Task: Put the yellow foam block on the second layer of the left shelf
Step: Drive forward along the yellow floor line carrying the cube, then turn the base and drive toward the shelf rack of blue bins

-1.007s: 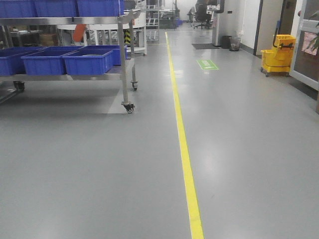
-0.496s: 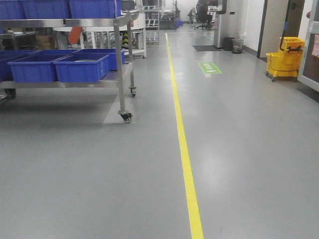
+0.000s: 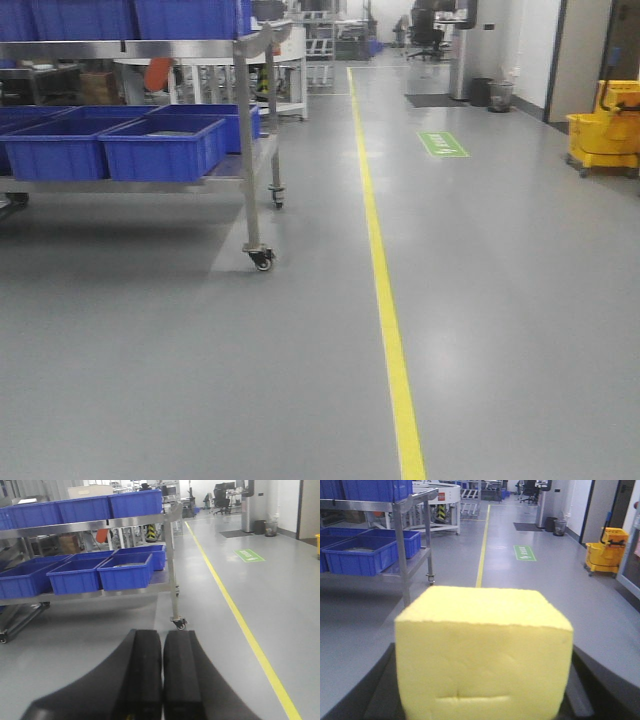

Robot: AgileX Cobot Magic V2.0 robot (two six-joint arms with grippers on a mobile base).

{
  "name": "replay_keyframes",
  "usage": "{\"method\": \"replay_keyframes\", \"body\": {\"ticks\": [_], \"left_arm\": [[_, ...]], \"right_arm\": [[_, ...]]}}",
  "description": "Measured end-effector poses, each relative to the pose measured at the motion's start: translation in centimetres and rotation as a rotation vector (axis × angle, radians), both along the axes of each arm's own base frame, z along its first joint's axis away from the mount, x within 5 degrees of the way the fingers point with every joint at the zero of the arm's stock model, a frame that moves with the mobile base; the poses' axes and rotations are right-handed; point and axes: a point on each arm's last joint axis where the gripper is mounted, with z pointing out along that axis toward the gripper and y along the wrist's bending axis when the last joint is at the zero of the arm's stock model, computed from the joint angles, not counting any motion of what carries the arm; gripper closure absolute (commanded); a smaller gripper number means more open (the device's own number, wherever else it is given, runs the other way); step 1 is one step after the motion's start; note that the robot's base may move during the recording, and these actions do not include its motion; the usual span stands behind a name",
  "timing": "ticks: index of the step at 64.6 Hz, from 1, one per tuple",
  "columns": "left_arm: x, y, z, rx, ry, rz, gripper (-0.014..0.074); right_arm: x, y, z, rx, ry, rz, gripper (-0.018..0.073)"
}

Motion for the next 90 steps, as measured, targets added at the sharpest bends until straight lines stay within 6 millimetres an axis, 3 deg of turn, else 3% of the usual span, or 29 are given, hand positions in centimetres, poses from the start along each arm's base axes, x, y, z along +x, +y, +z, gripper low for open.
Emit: {"method": "replay_keyframes", "body": {"ticks": [90], "left_arm": [[0.00, 0.00, 0.00, 0.000, 0.000, 0.000, 0.0460]], "right_arm": [[0.00, 0.00, 0.00, 0.000, 0.000, 0.000, 0.0117]]}}
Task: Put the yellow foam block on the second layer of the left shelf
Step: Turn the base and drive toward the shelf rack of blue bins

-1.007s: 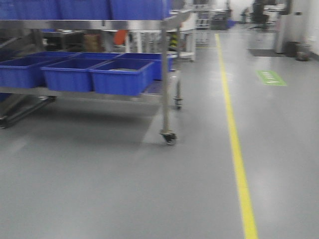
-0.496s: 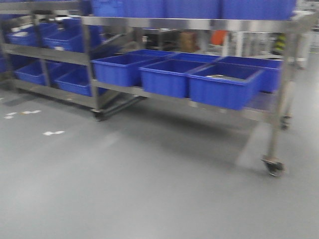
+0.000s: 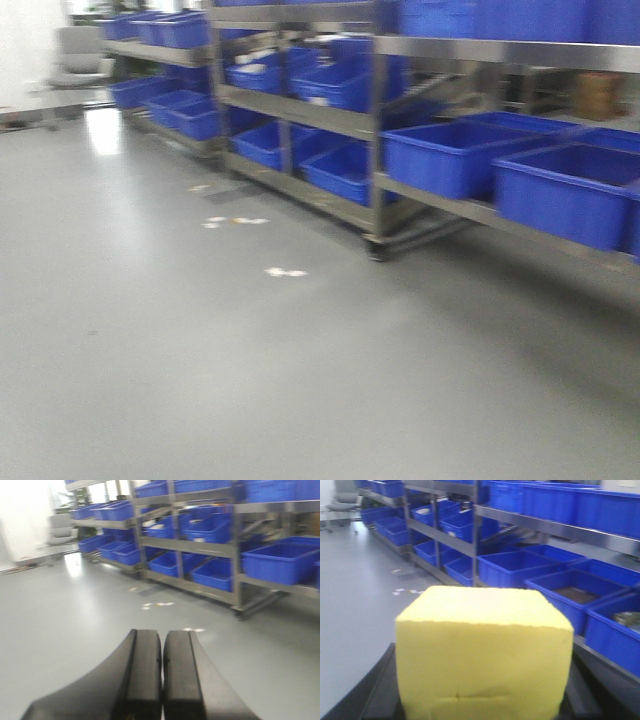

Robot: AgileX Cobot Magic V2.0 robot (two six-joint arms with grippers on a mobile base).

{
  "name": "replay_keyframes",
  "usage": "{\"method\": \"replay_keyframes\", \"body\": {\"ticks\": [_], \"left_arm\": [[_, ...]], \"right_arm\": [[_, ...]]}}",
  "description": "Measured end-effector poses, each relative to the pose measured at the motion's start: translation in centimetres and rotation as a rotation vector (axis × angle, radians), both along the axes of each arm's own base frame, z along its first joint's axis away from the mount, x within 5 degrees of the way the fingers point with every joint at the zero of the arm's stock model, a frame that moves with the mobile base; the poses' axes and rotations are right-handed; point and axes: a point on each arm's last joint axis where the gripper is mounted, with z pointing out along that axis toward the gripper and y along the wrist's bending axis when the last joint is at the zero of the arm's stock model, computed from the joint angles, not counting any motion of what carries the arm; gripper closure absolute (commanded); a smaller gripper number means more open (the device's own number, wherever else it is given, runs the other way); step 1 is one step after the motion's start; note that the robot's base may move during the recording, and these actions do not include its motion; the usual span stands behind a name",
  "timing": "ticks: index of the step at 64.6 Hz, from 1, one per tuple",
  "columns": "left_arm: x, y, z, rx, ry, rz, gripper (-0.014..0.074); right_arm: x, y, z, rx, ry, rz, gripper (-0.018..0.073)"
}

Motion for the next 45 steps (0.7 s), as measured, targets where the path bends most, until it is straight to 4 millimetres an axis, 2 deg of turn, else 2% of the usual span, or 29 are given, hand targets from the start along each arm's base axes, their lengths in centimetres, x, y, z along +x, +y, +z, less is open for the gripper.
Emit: {"method": "replay_keyframes", "body": {"ticks": [45], "left_arm": [[0.00, 0.00, 0.00, 0.000, 0.000, 0.000, 0.0460]], "right_arm": [[0.00, 0.00, 0.00, 0.000, 0.000, 0.000, 0.0117]]}}
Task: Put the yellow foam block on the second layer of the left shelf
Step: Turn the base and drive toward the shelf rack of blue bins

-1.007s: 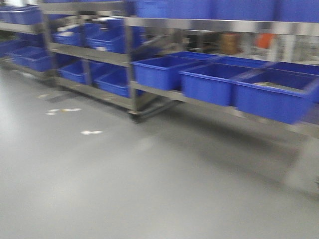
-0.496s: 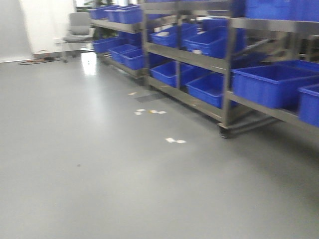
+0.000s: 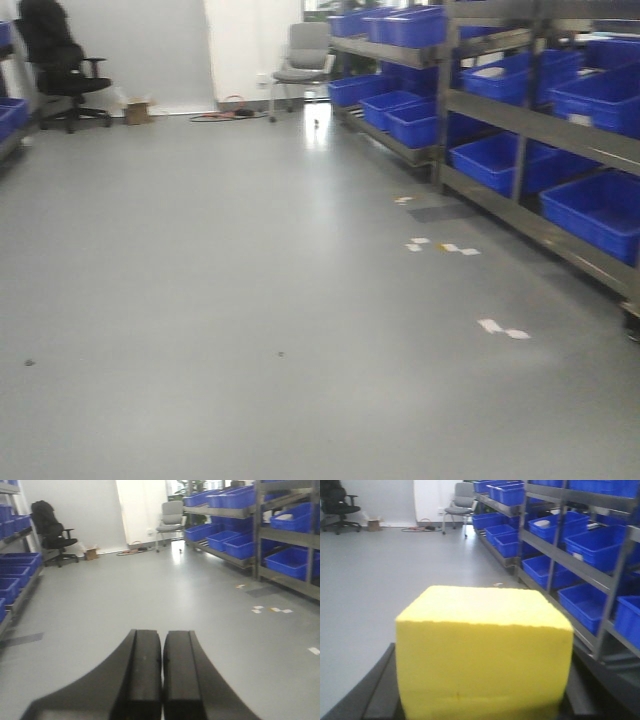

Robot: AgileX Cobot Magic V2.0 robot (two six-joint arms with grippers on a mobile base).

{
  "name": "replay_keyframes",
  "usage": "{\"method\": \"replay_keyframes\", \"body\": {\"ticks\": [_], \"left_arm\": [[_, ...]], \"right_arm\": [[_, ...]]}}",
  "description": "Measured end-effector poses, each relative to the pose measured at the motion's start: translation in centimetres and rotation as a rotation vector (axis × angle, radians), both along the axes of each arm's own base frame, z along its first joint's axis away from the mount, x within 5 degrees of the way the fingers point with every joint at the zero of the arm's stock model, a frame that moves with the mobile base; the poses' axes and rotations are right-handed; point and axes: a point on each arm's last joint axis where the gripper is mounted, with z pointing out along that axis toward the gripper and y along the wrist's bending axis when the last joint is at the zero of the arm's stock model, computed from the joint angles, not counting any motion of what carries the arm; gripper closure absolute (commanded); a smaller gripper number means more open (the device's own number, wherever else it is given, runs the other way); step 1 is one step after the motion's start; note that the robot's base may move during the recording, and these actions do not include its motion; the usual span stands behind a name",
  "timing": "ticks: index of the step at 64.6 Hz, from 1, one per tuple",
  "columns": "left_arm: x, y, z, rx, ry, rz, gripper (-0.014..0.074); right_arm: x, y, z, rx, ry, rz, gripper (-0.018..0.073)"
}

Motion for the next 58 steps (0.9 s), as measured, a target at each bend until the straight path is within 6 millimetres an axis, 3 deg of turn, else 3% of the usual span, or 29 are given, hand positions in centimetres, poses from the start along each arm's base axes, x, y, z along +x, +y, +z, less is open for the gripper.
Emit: {"method": "replay_keyframes", "body": {"ticks": [58], "left_arm": [[0.00, 0.00, 0.00, 0.000, 0.000, 0.000, 0.0460]], "right_arm": [[0.00, 0.00, 0.00, 0.000, 0.000, 0.000, 0.0117]]}}
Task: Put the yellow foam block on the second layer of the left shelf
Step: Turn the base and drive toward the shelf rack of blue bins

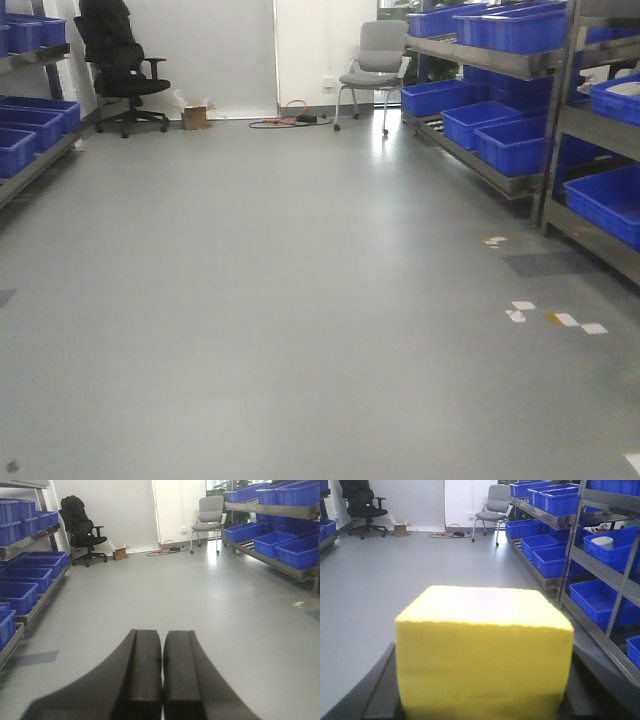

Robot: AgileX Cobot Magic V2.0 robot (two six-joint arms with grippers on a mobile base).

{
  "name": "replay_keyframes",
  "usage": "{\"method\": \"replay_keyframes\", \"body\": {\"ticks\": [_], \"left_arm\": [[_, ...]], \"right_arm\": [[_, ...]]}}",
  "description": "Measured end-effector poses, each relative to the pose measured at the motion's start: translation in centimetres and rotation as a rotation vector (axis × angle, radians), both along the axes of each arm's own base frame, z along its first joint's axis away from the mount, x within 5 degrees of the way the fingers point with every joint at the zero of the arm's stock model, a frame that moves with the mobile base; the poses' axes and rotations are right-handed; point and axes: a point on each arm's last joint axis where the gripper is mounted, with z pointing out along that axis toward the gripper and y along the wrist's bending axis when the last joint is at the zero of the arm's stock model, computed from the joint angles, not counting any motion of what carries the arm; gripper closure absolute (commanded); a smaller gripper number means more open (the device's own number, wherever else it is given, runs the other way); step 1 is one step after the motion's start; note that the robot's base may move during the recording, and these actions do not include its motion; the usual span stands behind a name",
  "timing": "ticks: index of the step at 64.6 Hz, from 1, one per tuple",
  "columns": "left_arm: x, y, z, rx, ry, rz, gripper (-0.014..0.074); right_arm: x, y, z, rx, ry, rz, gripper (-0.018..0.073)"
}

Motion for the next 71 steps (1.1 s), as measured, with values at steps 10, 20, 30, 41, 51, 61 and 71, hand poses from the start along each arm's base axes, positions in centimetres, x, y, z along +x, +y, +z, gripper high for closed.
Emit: {"method": "replay_keyframes", "body": {"ticks": [10, 20, 30, 41, 51, 61, 71], "left_arm": [[0.00, 0.00, 0.00, 0.000, 0.000, 0.000, 0.0460], [0.00, 0.00, 0.00, 0.000, 0.000, 0.000, 0.0460], [0.00, 0.00, 0.00, 0.000, 0.000, 0.000, 0.0460], [0.00, 0.00, 0.00, 0.000, 0.000, 0.000, 0.0460], [0.00, 0.00, 0.00, 0.000, 0.000, 0.000, 0.0460], [0.00, 0.00, 0.00, 0.000, 0.000, 0.000, 0.0460], [0.00, 0.00, 0.00, 0.000, 0.000, 0.000, 0.0460]], "right_arm": [[0.00, 0.00, 0.00, 0.000, 0.000, 0.000, 0.0117], [0.00, 0.00, 0.00, 0.000, 0.000, 0.000, 0.0117], [0.00, 0.00, 0.00, 0.000, 0.000, 0.000, 0.0117], [0.00, 0.00, 0.00, 0.000, 0.000, 0.000, 0.0117], [0.00, 0.00, 0.00, 0.000, 0.000, 0.000, 0.0117], [0.00, 0.00, 0.00, 0.000, 0.000, 0.000, 0.0117], [0.00, 0.00, 0.00, 0.000, 0.000, 0.000, 0.0117]]}}
